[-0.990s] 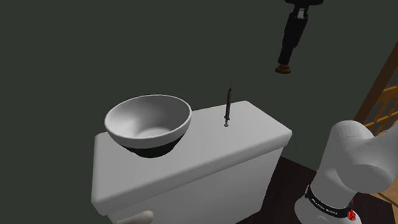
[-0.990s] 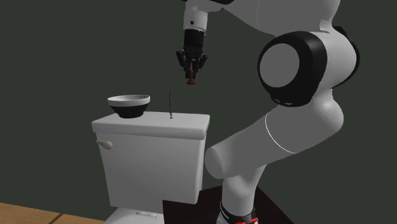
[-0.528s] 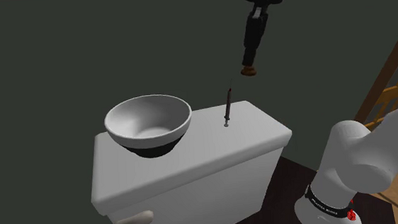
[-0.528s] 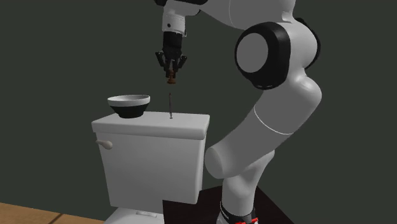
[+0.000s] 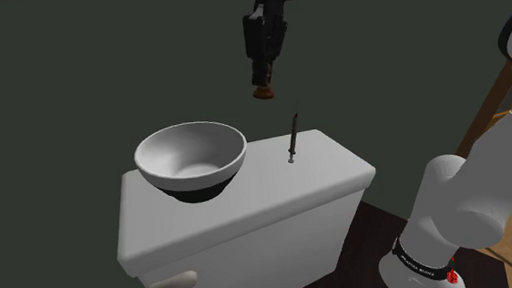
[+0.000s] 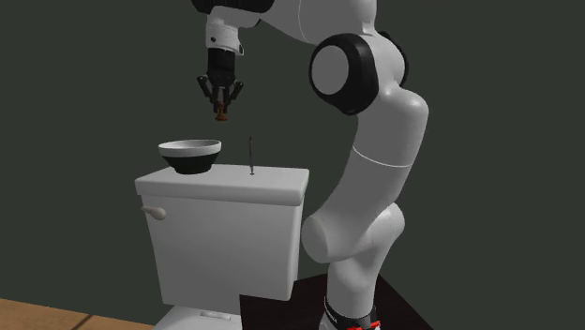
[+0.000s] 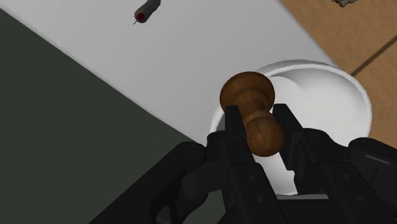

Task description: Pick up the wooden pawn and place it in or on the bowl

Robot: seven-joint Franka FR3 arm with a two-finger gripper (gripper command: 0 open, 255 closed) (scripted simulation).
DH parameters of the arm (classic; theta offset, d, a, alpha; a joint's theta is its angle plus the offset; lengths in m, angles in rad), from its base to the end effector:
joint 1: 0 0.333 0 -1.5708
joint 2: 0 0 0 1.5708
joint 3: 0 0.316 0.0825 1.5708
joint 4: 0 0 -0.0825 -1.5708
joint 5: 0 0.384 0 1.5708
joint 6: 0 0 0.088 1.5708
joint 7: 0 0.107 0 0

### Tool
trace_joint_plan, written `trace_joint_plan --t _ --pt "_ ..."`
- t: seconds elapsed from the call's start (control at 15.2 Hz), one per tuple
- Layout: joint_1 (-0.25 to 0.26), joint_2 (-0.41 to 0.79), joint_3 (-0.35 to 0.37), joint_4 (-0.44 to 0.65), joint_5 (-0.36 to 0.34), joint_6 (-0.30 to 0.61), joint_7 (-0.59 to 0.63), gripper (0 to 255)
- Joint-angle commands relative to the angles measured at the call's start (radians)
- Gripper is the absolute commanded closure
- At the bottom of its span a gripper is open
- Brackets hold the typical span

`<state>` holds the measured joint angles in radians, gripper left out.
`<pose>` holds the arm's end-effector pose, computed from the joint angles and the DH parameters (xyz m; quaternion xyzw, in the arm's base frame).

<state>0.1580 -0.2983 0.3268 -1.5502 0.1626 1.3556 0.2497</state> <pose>0.3553 0.2481 0.7521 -0.9897 -0.1332 -0.0293 0.0446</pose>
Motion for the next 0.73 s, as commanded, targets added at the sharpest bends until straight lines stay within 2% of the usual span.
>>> trace_joint_plan --t 0.0,0.33,0.53,0.66 --pt "0.005 0.07 0.034 0.068 -0.018 0.004 0.04 255" --pt "0.046 0.31 0.126 0.325 -0.118 -0.024 0.152 255" --pt "0.121 0.506 0.173 0.568 -0.227 -0.088 0.227 255" --pt "0.107 0.469 0.163 0.487 -0.204 -0.041 0.216 255"
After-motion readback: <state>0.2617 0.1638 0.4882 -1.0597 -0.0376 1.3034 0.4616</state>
